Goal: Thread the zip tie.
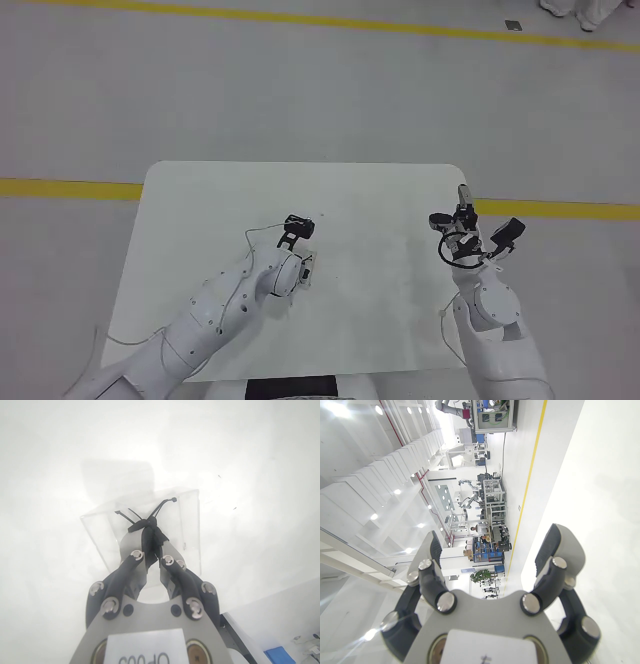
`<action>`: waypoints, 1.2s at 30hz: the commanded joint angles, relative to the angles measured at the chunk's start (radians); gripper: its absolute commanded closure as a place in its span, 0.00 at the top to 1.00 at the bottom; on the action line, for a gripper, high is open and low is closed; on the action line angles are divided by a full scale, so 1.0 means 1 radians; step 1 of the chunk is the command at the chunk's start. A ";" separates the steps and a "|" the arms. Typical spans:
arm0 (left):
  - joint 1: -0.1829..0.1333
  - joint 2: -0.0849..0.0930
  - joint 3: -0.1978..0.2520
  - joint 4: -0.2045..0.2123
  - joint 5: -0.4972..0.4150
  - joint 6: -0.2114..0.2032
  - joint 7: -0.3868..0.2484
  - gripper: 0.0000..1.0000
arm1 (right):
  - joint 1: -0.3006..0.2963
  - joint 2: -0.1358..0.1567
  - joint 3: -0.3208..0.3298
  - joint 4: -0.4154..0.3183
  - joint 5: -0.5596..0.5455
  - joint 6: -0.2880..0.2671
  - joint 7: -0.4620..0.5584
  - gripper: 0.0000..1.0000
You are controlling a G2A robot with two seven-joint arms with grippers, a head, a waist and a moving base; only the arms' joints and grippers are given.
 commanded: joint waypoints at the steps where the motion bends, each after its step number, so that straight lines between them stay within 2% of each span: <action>1: 0.000 0.000 -0.001 -0.001 0.003 0.000 0.000 0.00 | 0.000 0.000 0.000 0.000 0.000 0.000 0.000 1.00; 5: 0.004 0.002 -0.006 -0.008 0.005 0.000 0.002 0.13 | 0.000 0.000 0.000 0.000 0.000 0.000 0.000 1.00; 9: 0.009 0.003 -0.009 -0.012 0.006 0.000 0.007 0.20 | 0.000 0.000 0.000 0.000 0.000 0.000 0.000 1.00; 18: 0.006 0.002 -0.006 -0.003 0.008 0.000 0.008 0.18 | 0.000 0.000 0.000 0.000 0.000 0.000 0.000 1.00; 21: 0.003 0.001 -0.002 0.006 0.006 0.000 0.007 0.14 | 0.000 0.000 0.000 0.000 0.000 0.000 0.000 1.00; 24: -0.002 -0.001 0.002 0.017 0.002 0.000 0.006 0.00 | 0.000 0.000 0.000 0.000 0.000 0.000 0.000 1.00; 29: -0.009 -0.003 0.005 0.028 -0.005 0.000 0.005 0.00 | 0.000 0.000 0.000 0.000 0.000 0.000 0.000 1.00; 32: -0.008 -0.002 0.006 0.020 0.003 0.000 0.002 0.00 | 0.000 0.000 0.000 0.000 0.000 0.000 0.000 1.00; 36: 0.004 0.002 -0.005 -0.018 0.027 0.000 -0.011 0.00 | 0.000 0.000 0.000 0.000 0.000 0.000 0.000 1.00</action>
